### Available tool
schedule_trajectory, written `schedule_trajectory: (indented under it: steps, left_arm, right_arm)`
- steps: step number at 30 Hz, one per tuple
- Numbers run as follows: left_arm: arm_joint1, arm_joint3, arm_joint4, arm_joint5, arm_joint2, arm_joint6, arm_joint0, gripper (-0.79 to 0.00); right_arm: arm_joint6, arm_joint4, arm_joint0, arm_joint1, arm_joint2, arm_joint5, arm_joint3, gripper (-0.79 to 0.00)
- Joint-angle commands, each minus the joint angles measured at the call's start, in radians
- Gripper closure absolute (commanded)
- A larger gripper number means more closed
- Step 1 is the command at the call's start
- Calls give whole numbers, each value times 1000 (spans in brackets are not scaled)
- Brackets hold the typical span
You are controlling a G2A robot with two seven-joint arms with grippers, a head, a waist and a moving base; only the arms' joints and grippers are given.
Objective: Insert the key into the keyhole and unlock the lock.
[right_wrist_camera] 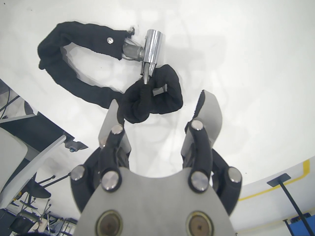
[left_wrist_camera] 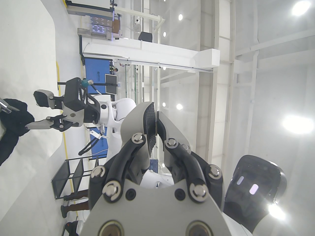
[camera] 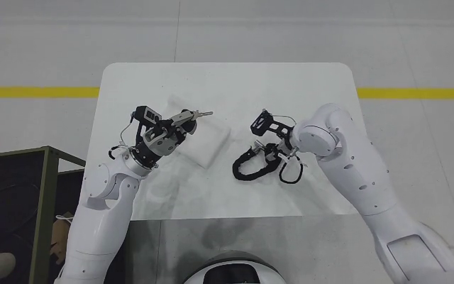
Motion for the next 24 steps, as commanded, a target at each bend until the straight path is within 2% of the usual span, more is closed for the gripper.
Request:
schedule_trajectory:
  steps: [1, 2, 4, 7, 11, 13, 24]
  left_arm:
    - [0, 0, 0, 0, 0, 0, 0, 0]
    - [0, 0, 0, 0, 0, 0, 0, 0]
    - [0, 0, 0, 0, 0, 0, 0, 0]
    - [0, 0, 0, 0, 0, 0, 0, 0]
    - [0, 0, 0, 0, 0, 0, 0, 0]
    - [0, 0, 0, 0, 0, 0, 0, 0]
    - [0, 0, 0, 0, 0, 0, 0, 0]
  right_arm:
    - [-3, 1, 0, -4, -9, -3, -1, -342]
    - [-7, 3, 2, -7, -12, -2, -1, -308]
    - [-9, 5, 6, -12, -19, -1, 1, -305]
    - [-8, 4, 15, -19, -32, -1, 6, -243]
    - [0, -2, 26, -29, -51, 1, 33, -252]
    - [4, 7, 30, -35, -56, 4, 47, -289]
    - [32, -15, 67, -62, -103, 48, 111, -277]
